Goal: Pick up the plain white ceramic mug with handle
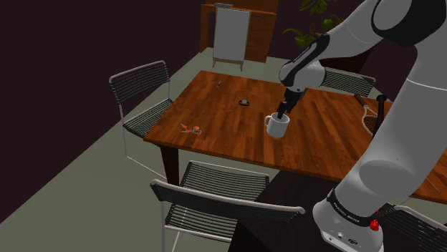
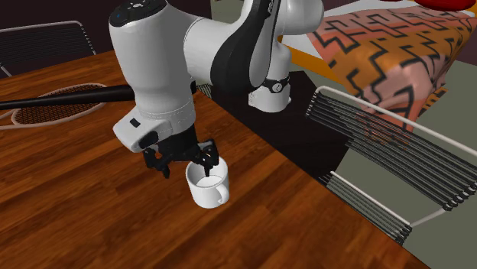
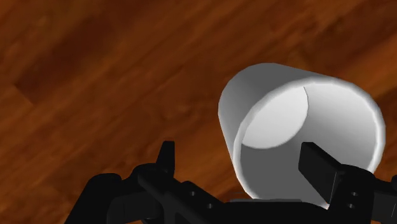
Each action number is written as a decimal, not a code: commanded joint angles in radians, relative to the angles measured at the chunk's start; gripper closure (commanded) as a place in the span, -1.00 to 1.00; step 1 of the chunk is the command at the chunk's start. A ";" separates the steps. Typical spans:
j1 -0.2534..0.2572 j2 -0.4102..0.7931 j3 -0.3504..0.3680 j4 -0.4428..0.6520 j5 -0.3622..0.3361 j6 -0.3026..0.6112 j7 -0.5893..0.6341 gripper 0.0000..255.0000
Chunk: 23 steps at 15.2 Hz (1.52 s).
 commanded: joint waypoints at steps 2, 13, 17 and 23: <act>-0.009 0.040 0.013 -0.005 0.042 0.038 -0.031 -1.00; -0.015 0.059 0.022 -0.008 0.062 0.056 -0.045 1.00; -0.008 0.034 0.011 -0.005 0.036 0.033 -0.027 1.00; 0.009 -0.043 -0.014 0.005 -0.042 -0.040 0.029 1.00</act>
